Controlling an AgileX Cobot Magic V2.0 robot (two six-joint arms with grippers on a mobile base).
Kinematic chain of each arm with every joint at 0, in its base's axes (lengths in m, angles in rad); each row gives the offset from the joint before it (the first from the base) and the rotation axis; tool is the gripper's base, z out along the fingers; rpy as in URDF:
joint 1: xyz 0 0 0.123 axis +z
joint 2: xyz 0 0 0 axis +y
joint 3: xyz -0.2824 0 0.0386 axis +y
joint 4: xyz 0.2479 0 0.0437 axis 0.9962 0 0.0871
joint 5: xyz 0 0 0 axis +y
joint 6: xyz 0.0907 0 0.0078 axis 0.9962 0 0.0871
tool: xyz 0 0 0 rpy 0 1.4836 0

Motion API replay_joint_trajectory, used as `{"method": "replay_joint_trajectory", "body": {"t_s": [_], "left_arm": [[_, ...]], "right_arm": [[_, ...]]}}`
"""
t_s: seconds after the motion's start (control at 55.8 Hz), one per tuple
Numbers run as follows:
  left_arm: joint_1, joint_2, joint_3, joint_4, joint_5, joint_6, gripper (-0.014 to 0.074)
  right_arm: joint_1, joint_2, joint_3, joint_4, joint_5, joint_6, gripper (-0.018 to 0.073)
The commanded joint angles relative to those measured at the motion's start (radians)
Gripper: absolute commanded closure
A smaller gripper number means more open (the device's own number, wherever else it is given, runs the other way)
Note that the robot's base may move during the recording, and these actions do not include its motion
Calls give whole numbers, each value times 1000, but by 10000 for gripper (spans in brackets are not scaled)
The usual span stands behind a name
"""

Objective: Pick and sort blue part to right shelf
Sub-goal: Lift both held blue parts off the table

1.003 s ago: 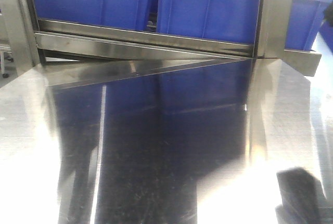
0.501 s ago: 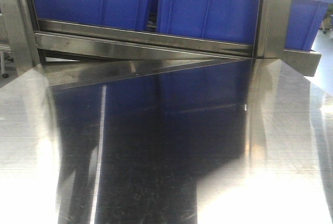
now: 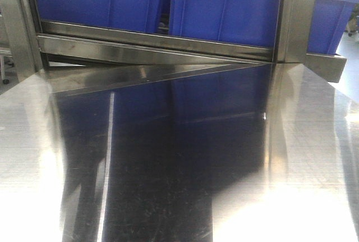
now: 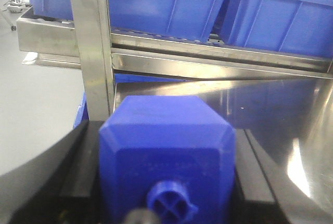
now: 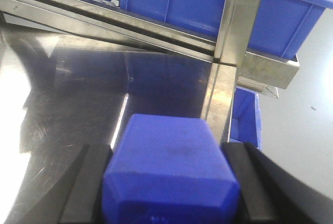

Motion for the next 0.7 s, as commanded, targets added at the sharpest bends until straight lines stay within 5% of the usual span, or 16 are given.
{"method": "replay_joint_trajectory", "body": {"t_s": [0.0, 0.681], "left_arm": [[-6, 3, -29, -6, -91, -4, 302], [-6, 3, -29, -6, -91, -4, 302]], "right_arm": [[-2, 3, -27, -13, -82, -11, 321], [-2, 3, -27, -13, -54, -11, 321]]}}
